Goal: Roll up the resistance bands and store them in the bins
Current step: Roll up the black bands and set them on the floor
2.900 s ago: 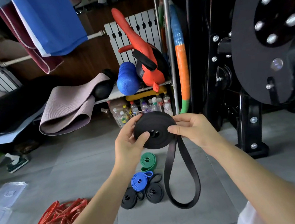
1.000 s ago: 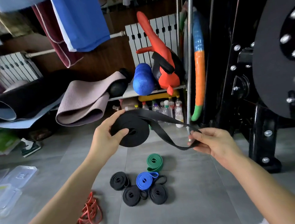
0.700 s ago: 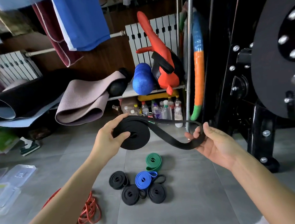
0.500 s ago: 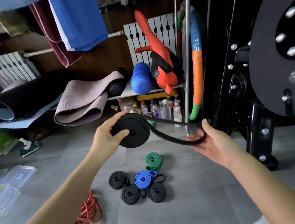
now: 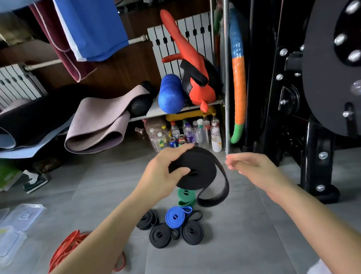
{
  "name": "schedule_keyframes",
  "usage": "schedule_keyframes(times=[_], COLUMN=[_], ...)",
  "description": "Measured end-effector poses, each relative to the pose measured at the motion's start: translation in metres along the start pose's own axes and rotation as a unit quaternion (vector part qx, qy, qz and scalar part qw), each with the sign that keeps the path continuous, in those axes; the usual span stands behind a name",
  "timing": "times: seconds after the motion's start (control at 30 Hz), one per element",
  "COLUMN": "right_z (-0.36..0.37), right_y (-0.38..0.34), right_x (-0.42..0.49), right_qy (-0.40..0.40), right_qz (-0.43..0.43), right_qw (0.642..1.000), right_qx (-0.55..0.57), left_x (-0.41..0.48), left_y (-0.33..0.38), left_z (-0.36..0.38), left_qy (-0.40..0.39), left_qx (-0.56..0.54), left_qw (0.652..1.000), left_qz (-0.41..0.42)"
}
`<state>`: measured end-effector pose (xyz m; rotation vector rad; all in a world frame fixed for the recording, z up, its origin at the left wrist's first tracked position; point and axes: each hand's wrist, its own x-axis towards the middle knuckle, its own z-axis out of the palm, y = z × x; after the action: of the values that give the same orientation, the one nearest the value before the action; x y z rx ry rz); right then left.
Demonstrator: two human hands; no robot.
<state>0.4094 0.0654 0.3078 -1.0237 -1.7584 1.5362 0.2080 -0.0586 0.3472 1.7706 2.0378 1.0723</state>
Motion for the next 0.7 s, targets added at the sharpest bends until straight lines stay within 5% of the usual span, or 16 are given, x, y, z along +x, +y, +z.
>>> schedule_keyframes(times=[0.23,0.57,0.7], right_z=[0.005,0.000,-0.003], right_y=[0.000,0.005,0.004], right_x=[-0.002,0.000,-0.001], right_qy=[-0.117,-0.089,-0.073], right_qz=[-0.100,-0.089,-0.090], right_qw=[0.988,0.989,0.990], right_qx=[0.018,0.076,0.075], left_x=[-0.003,-0.006,-0.010], left_y=[0.008,0.005,0.007], left_z=[0.032,0.042,0.049], left_qy=[-0.054,0.079,0.050], left_qx=[0.035,-0.204,-0.236], left_qw=[0.997,0.975,0.970], left_qz=[0.039,-0.037,-0.045])
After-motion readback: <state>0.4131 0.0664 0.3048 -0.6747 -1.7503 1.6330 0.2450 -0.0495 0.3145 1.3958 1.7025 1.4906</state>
